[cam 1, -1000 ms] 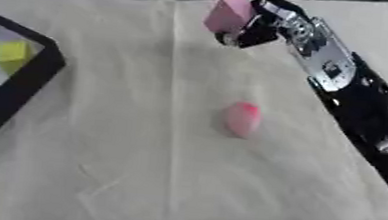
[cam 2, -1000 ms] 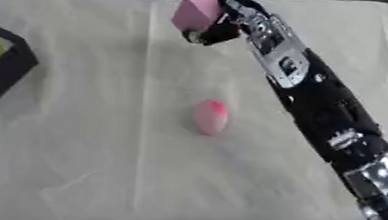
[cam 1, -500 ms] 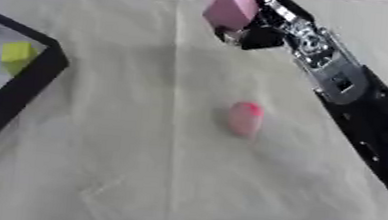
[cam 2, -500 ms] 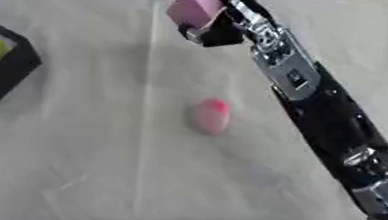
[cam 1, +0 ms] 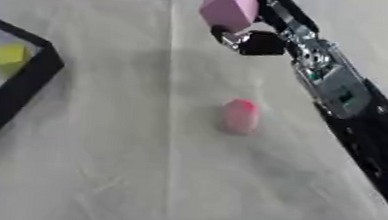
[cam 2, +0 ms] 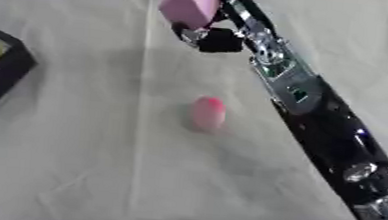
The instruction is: Pick up the objects with one hand, pass them to the other hand, and then place them into the box on the other side of the table.
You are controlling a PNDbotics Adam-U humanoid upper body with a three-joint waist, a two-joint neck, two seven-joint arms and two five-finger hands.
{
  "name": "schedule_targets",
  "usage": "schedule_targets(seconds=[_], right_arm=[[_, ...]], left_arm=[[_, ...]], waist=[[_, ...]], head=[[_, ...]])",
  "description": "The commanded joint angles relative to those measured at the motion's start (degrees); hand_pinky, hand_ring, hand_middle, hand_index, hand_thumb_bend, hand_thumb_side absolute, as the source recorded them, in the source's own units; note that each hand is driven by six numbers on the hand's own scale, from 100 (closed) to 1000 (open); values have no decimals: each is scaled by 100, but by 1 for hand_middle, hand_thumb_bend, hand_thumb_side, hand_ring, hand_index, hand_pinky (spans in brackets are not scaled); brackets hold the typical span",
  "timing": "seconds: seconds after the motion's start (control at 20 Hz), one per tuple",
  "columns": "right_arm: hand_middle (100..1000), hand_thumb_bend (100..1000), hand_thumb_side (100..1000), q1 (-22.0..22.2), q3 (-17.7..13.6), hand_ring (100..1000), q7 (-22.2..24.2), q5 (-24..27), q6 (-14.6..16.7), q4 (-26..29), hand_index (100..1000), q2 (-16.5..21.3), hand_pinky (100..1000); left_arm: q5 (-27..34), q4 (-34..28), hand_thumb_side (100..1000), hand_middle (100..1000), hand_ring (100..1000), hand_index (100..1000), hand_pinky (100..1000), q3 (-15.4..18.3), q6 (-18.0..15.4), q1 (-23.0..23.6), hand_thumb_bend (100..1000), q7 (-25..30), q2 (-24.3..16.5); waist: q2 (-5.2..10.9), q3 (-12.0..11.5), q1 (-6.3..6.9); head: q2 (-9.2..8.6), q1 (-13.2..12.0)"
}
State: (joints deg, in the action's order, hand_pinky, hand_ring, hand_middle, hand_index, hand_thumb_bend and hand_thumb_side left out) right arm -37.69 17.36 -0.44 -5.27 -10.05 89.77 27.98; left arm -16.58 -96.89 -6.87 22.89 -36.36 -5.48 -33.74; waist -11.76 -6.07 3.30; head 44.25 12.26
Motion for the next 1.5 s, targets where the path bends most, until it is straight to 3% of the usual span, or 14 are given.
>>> schedule_targets(seconds=[0.05,0.3,0.65,1.15,1.5], right_arm=[[565,226,266,-44,-11,577,-38,-16,341,40,695,-37,783],[563,225,246,21,38,573,-245,-33,872,-157,693,-235,783],[566,230,229,77,142,577,-325,-384,1299,-375,694,-498,783],[569,234,209,103,265,584,-385,-911,1856,-589,696,-726,783],[571,234,207,71,355,585,-428,-975,2011,-739,697,-831,788]], left_arm=[[82,-490,457,612,679,709,741,-76,-24,-134,352,211,-213],[191,-1105,458,614,680,710,741,-209,-1,-181,354,637,-244],[222,-1704,443,617,683,713,740,-426,1,-340,360,1129,-255],[173,-1770,436,624,688,717,742,-953,-303,-771,371,1818,-26],[-56,-1770,432,627,691,719,743,-1253,-286,-1024,376,2185,237]], waist=[[24,-17,82],[69,-11,73],[127,-27,52],[168,-82,20],[197,-118,5]], head=[[-14,32],[-14,61],[-14,69],[-14,76],[-14,47]])
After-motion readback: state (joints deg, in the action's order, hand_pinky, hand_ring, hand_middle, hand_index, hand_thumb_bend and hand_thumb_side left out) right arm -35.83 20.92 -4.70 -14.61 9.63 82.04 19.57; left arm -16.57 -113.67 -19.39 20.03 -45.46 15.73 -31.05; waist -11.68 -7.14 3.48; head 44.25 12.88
